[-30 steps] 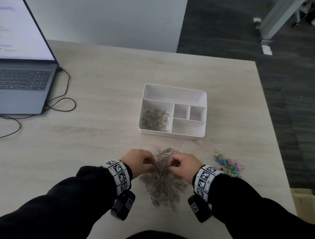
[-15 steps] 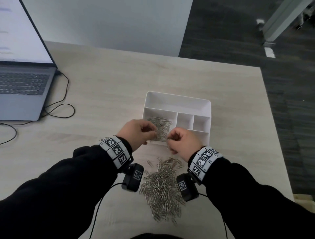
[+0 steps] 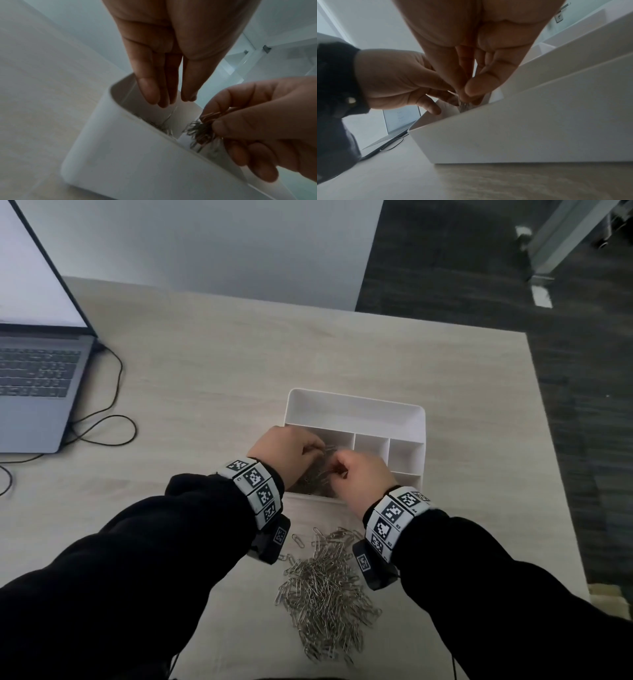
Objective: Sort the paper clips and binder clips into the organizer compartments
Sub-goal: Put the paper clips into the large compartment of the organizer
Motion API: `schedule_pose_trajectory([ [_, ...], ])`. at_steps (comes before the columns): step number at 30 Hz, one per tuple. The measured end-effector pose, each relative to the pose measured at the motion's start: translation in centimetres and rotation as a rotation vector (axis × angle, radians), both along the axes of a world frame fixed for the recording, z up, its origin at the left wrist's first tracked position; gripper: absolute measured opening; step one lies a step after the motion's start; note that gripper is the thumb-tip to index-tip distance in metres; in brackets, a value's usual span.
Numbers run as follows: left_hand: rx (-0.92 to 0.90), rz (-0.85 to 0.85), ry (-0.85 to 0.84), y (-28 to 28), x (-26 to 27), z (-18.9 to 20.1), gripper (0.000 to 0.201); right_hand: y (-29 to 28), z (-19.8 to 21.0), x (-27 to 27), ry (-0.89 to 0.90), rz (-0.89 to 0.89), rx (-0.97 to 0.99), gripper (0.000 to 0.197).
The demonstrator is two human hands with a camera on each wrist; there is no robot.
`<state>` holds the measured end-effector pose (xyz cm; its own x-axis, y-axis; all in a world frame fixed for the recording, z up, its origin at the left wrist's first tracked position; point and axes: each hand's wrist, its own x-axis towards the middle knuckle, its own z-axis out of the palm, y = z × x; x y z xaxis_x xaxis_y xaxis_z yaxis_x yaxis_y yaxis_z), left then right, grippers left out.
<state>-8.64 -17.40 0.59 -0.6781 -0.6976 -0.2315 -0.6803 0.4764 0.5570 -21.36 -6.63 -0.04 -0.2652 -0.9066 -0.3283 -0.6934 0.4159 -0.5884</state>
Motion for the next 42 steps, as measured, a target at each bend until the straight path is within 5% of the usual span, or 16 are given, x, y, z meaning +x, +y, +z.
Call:
schedule_pose_trajectory([
  [15, 0.155, 0.047, 0.049, 5.1, 4.8, 0.6, 0.016, 6.3, 0.1, -0.4, 0.041, 0.120, -0.062, 0.012],
  [20, 0.179, 0.007, -0.022, 7.9, 7.2, -1.1, 0.013, 8.9, -1.1, 0.2, -0.063, -0.020, -0.030, 0.016],
  [30, 0.036, -0.113, -0.393, 12.5, 9.2, -4.2, 0.094, 13.2, -2.3, 1.5, -0.077, 0.006, 0.112, 0.022],
  [36, -0.051, -0.231, -0.441, 15.1, 8.5, -4.4, 0.124, 13.7, -3.2, 1.6, 0.099, 0.038, 0.307, 0.112],
  [42, -0.083, -0.264, -0.427, 16.6, 8.8, -4.7, 0.111, 14.4, -4.4, 3.8, 0.212, 0.251, 0.302, 0.117],
])
